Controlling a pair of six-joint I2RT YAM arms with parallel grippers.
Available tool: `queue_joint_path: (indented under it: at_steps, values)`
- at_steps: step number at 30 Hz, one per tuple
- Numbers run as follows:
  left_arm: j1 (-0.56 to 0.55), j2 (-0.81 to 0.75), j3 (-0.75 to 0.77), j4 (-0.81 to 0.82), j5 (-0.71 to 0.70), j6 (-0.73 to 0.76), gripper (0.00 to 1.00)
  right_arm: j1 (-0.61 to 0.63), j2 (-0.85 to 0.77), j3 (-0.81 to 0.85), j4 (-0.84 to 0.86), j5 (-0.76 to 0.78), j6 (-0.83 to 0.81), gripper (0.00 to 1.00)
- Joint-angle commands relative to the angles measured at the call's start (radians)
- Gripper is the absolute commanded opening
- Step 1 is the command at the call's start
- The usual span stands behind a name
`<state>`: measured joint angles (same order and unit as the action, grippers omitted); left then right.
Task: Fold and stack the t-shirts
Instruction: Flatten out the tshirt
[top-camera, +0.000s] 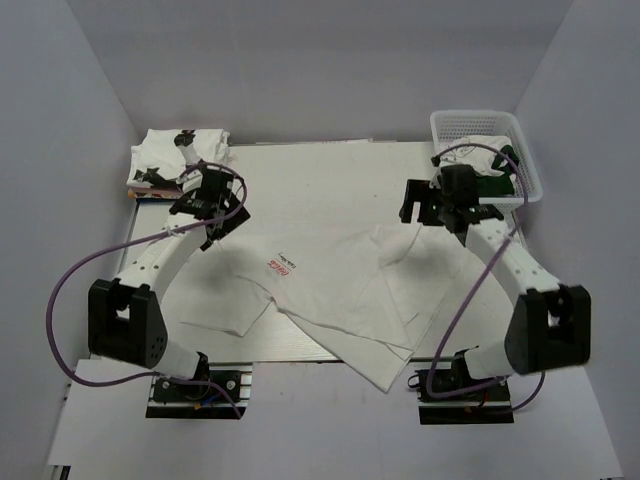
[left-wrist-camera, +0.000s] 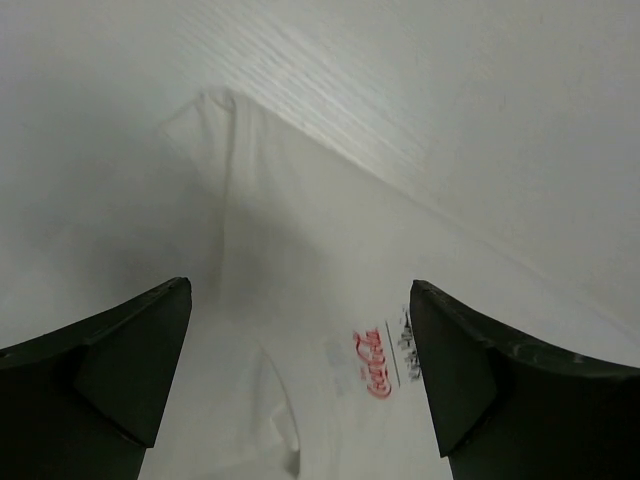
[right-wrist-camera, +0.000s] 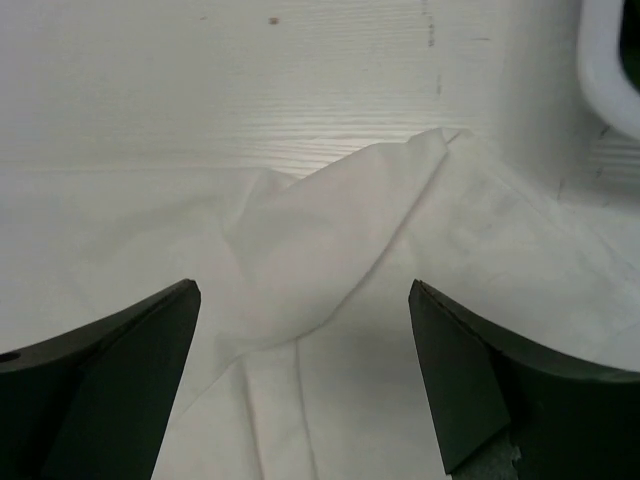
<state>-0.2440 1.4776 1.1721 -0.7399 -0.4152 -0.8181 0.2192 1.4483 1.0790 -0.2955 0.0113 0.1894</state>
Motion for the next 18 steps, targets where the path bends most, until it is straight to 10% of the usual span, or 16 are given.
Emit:
queue_joint_path:
  at_steps: [1,8,18]
  values:
    - [-0.017,-0.097,-0.106,0.085,0.261,0.046,1.0,0.025,-0.147,-0.132,-0.011,-0.153,0.053,0.91]
    - [-0.017,-0.134,-0.259,0.094,0.415,0.046,1.0,0.2,-0.486,-0.366,-0.331,-0.125,0.159,0.91]
    - [-0.008,-0.256,-0.275,0.063,0.331,0.046,1.0,0.448,-0.456,-0.539,-0.369,-0.218,0.3,0.91]
